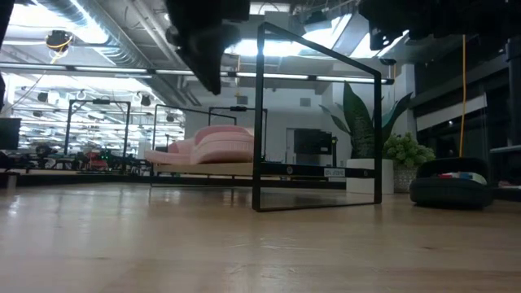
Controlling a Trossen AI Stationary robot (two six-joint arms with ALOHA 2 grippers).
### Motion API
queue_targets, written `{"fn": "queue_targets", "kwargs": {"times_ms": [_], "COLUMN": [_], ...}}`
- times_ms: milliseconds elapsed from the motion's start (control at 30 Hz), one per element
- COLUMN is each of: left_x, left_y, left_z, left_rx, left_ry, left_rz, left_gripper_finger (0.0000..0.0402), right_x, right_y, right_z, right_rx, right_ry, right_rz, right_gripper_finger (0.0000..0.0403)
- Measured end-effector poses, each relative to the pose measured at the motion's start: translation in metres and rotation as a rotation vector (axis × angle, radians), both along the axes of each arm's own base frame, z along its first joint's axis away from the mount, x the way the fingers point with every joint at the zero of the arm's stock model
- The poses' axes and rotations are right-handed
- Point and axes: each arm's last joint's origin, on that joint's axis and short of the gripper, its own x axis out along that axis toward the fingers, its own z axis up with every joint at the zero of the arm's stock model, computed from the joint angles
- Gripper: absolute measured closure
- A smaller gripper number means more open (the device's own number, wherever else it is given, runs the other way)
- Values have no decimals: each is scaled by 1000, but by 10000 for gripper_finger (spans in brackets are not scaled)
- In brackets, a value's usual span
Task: Pick and place slides into the shelf
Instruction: Put the pink slides on the shelf
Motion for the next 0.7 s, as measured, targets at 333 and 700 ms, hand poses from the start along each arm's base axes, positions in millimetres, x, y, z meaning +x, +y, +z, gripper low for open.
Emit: {"fn": "queue_targets", "kwargs": {"times_ms": [333, 700], "left_x": [-16, -19], "left_y": [-50, -56], "left_z": [-11, -29], "left_rx": [-163, -166], "left_ry": [89, 95], "left_rz": [-153, -185], "left_gripper_finger": [295, 396], "right_x": [0, 0], "right_y": [0, 0], "right_z": [-3, -1], "right_rx": [4, 26], "right_ry": [27, 22], "right_rz": [5, 6], "right_gripper_finger": [382, 382]}}
